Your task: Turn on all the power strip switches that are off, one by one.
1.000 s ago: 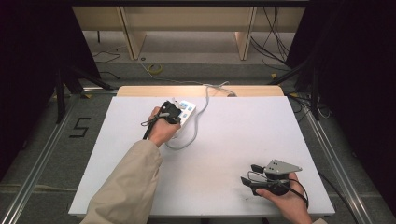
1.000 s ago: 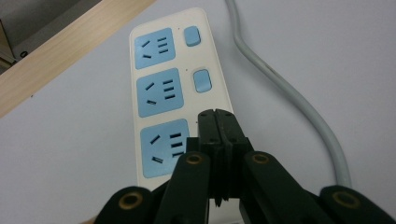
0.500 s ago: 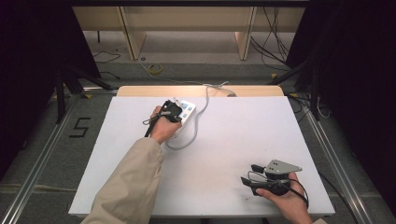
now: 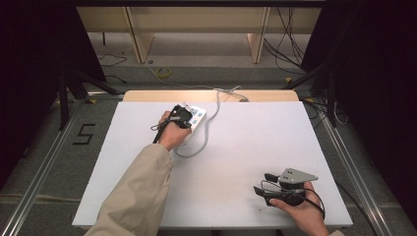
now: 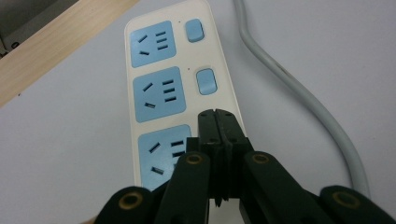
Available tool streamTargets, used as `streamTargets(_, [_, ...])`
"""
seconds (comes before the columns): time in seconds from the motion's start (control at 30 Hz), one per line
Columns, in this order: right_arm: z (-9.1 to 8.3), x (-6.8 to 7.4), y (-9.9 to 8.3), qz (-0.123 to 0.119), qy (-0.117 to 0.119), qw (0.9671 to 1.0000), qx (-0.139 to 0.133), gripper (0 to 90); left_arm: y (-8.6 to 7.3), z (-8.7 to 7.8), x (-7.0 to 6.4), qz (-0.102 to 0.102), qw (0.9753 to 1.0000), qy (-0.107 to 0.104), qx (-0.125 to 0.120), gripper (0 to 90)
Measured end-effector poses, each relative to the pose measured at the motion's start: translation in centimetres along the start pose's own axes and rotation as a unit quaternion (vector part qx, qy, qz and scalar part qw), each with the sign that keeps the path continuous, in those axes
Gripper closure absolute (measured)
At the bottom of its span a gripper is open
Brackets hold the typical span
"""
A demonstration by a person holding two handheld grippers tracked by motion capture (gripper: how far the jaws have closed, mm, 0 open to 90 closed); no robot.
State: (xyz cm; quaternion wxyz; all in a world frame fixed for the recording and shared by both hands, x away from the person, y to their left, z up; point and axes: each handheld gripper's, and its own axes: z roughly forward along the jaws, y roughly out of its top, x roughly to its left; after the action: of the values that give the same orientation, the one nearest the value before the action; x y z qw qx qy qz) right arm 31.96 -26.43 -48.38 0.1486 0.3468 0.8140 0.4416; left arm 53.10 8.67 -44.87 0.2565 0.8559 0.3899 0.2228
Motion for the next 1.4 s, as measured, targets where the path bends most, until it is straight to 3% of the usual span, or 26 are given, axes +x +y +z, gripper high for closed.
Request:
streamTargets(0.4, [-0.03,0.03,0.01,0.0,-0.001,1.0,0.0,35.6,0.33,0.07,-0.26,0.0,0.9999,0.0,0.011,89.8])
streamTargets(0.5, [-0.04,0.0,-0.01,0.0,0.0,1.0,-0.001,35.7,0.32,0.17,-0.47,0.007,0.9997,0.017,0.016,89.8])
streamTargets(0.63, [-0.04,0.01,-0.01,0.001,0.0,1.0,-0.001,35.6,0.21,0.12,-0.09,-0.006,0.9999,0.004,0.014,89.8])
streamTargets(1.4, [-0.01,0.01,0.01,-0.003,0.0,1.0,-0.001,35.6,0.12,0.28,-0.09,-0.003,0.9999,0.0,0.016,89.9])
